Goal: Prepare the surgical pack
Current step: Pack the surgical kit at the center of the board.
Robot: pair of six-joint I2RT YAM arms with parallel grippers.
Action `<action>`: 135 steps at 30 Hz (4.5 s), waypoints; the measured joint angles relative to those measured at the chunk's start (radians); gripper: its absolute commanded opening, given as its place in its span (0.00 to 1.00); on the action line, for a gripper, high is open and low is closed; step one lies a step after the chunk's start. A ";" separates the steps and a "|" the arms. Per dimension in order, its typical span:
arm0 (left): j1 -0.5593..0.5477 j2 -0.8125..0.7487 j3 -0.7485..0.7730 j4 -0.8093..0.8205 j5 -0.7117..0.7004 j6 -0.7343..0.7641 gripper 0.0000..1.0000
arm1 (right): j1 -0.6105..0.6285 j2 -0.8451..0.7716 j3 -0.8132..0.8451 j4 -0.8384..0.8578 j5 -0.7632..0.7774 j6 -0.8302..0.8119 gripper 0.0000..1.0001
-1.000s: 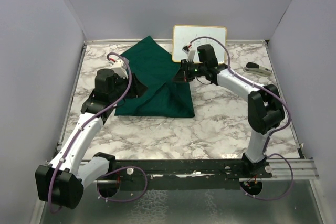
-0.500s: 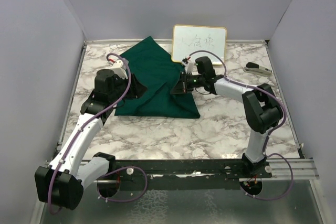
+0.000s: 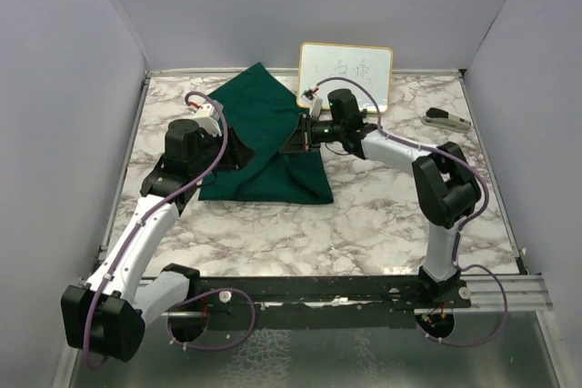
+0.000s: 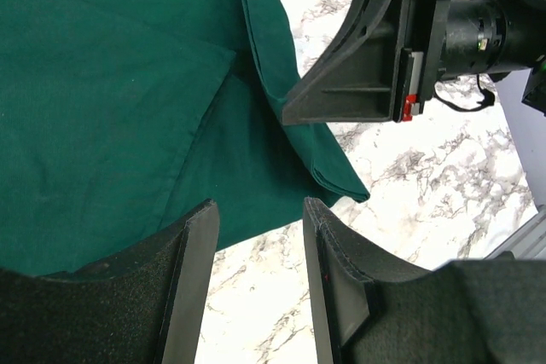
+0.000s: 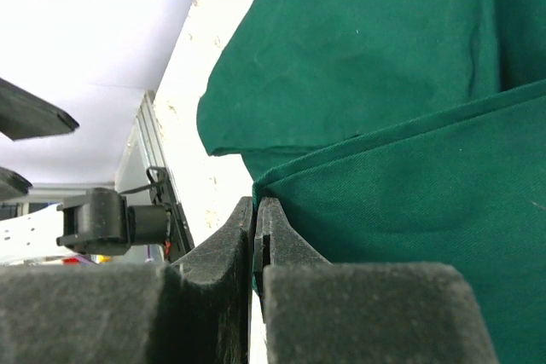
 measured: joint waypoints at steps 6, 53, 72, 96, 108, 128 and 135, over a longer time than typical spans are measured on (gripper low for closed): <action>0.000 0.000 0.000 0.000 0.000 -0.001 0.47 | 0.010 0.040 0.080 -0.001 0.012 0.042 0.01; 0.000 -0.220 0.013 -0.117 -0.219 -0.009 0.49 | 0.236 0.623 0.797 0.089 0.346 0.307 0.01; 0.000 -0.217 0.016 -0.121 -0.219 -0.009 0.49 | 0.276 0.756 0.923 0.048 0.396 0.306 0.06; 0.059 -0.061 0.147 -0.198 -0.294 0.037 0.61 | 0.042 0.084 0.389 -0.086 0.204 0.006 0.57; 0.317 0.532 0.271 -0.163 -0.123 0.086 0.62 | 0.023 -0.072 -0.087 0.000 -0.093 -0.088 0.56; 0.318 0.777 0.426 -0.186 -0.100 0.222 0.00 | 0.070 -0.037 -0.110 0.115 -0.204 -0.077 0.54; 0.342 0.797 0.438 -0.183 -0.066 0.224 0.00 | 0.073 0.024 -0.106 0.103 -0.204 -0.080 0.45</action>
